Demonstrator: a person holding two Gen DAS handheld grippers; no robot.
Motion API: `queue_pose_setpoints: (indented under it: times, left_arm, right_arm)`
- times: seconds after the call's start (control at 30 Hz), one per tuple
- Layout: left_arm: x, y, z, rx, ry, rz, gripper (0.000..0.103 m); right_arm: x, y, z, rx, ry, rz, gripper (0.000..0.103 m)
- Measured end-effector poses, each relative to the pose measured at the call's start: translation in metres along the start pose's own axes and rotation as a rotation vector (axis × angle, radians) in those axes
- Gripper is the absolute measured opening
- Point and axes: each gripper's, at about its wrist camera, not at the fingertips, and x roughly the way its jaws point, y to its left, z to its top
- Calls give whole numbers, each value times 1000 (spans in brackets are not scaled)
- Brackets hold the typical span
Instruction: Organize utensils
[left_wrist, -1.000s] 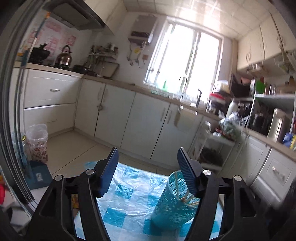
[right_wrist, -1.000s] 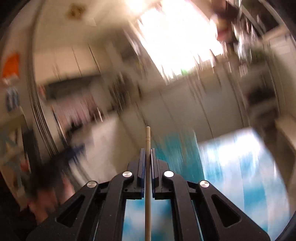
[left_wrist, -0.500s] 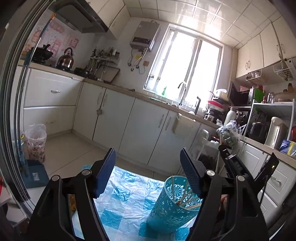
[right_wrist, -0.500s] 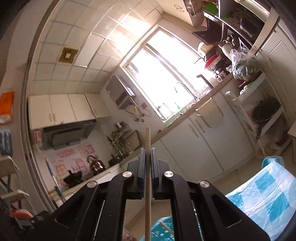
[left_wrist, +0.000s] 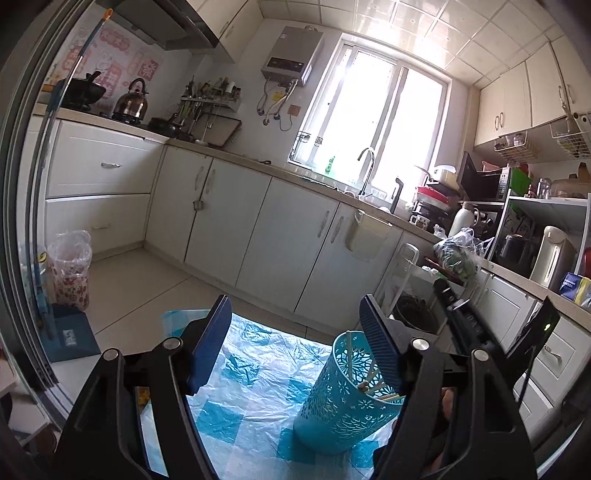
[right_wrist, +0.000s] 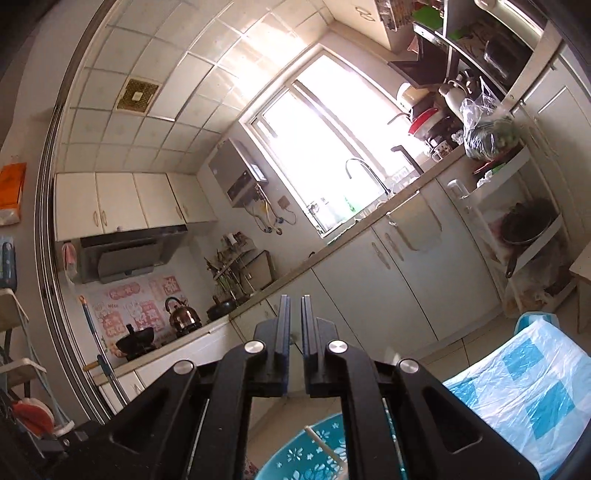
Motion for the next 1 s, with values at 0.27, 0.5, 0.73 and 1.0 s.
queue_pose_setpoints:
  times: [0.27,0.5,0.73,1.0]
  left_arm:
    - [3,2,-5,-5,16,10,68]
    - [8,5,-6,-7,48,3,68]
    - [19,-14,3,75,103,-50,69]
    - [-4,-34,-9,161,206,-18,83]
  right_arm:
    - [-7,-10,-9,25,72,-15,7]
    - [-9,-30,0,78,206,-59,27]
    - [-55,-16,-2,11,324,-88,32]
    - [-101,29,-34,-166,488,-212,46]
